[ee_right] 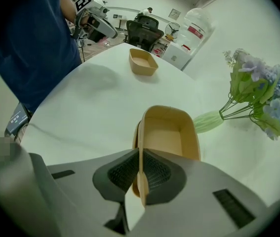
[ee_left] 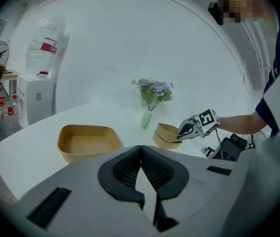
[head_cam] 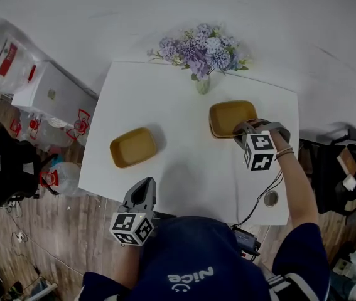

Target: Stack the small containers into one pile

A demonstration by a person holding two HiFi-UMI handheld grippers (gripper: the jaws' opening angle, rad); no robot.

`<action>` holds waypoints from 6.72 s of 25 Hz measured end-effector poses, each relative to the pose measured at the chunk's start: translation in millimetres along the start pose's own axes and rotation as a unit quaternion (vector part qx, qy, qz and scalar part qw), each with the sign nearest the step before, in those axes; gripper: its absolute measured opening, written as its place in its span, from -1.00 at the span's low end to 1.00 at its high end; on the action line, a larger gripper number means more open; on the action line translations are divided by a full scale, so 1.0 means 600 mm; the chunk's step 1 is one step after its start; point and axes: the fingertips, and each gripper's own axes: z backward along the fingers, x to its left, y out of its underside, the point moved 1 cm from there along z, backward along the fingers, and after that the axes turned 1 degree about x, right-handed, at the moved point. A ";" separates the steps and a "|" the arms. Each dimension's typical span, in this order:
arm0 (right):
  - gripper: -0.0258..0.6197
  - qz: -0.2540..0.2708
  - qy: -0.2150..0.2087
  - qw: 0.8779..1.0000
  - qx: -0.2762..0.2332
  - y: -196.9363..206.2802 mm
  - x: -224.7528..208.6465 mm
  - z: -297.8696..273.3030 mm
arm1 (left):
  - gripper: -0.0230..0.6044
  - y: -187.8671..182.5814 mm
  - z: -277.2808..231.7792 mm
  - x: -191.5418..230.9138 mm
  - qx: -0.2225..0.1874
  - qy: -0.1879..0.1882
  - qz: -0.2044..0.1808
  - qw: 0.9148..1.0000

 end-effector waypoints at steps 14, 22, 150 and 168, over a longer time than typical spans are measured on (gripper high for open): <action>-0.75 0.002 -0.023 1.000 0.012 0.012 0.006 -0.027 | -0.86 0.016 0.008 0.001 0.000 -0.029 0.000 1.000; -0.74 -0.019 -0.007 1.000 0.004 0.011 0.001 -0.016 | -0.86 0.019 0.011 -0.009 -0.003 -0.029 -0.002 1.000; -0.73 0.091 -0.009 0.994 -0.066 -0.635 0.064 -0.067 | -0.86 0.012 0.310 0.384 -0.124 -0.162 0.100 0.974; -0.66 0.021 0.064 0.996 -0.066 -0.646 0.068 -0.064 | -0.86 0.005 0.319 0.397 -0.114 -0.110 0.078 0.984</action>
